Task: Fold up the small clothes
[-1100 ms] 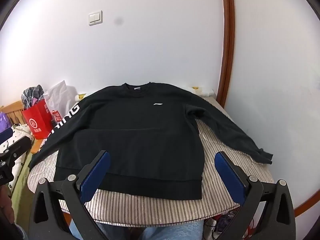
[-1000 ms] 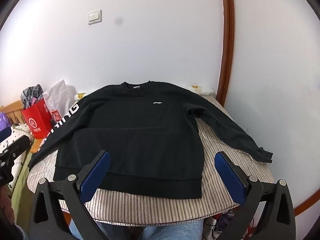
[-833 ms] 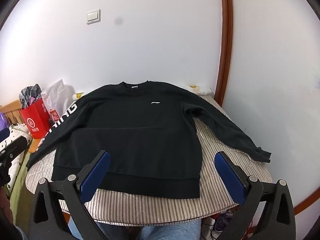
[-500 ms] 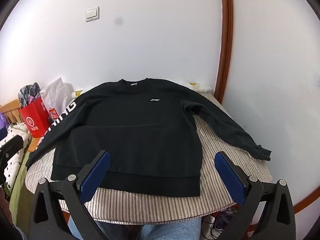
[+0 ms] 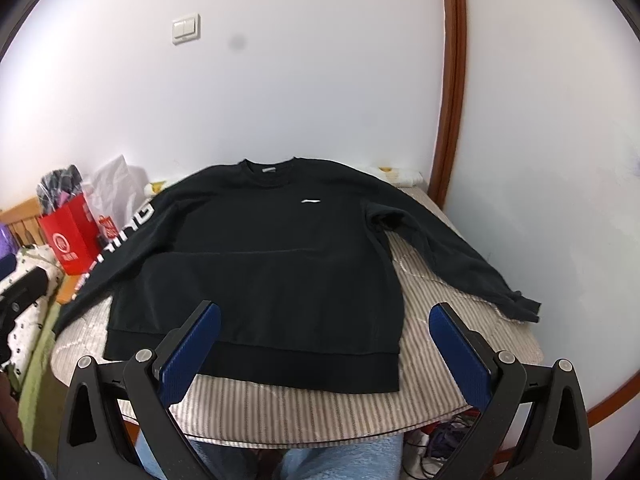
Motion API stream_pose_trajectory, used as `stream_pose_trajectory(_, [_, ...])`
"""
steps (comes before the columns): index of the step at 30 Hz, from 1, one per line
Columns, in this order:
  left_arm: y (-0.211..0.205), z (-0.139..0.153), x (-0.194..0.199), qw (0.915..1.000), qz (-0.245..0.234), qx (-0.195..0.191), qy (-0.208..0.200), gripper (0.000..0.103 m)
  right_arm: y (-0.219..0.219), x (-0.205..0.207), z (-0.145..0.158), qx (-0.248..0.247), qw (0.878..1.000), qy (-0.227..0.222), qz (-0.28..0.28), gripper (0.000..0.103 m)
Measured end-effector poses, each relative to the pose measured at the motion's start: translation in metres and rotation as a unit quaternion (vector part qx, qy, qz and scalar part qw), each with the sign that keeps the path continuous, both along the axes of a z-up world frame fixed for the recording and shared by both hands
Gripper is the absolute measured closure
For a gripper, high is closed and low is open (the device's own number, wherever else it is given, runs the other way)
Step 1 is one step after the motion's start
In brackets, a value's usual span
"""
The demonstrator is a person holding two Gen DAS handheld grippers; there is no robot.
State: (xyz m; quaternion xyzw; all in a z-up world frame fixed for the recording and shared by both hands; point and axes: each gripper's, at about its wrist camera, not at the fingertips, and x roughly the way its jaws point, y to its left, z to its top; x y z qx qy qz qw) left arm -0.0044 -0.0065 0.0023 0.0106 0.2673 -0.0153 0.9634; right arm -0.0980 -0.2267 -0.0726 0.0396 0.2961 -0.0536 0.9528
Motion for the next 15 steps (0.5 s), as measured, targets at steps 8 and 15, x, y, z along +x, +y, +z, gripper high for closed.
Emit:
stream_pose_trajectory(8, [0.0021,-0.0005,-0.0013,1.0,0.0,-0.001,0.002,0.0,-0.0017,-0.0006,0.0019,0.006,1.0,-0.004,-0.001,0.001])
stream_pose_trajectory(15, [0.0052,-0.0012,-0.0016,0.9999,-0.007,-0.007,0.002,0.0,-0.0019,0.0015,0.0003,0.005,1.0,0.002,0.003,0.001])
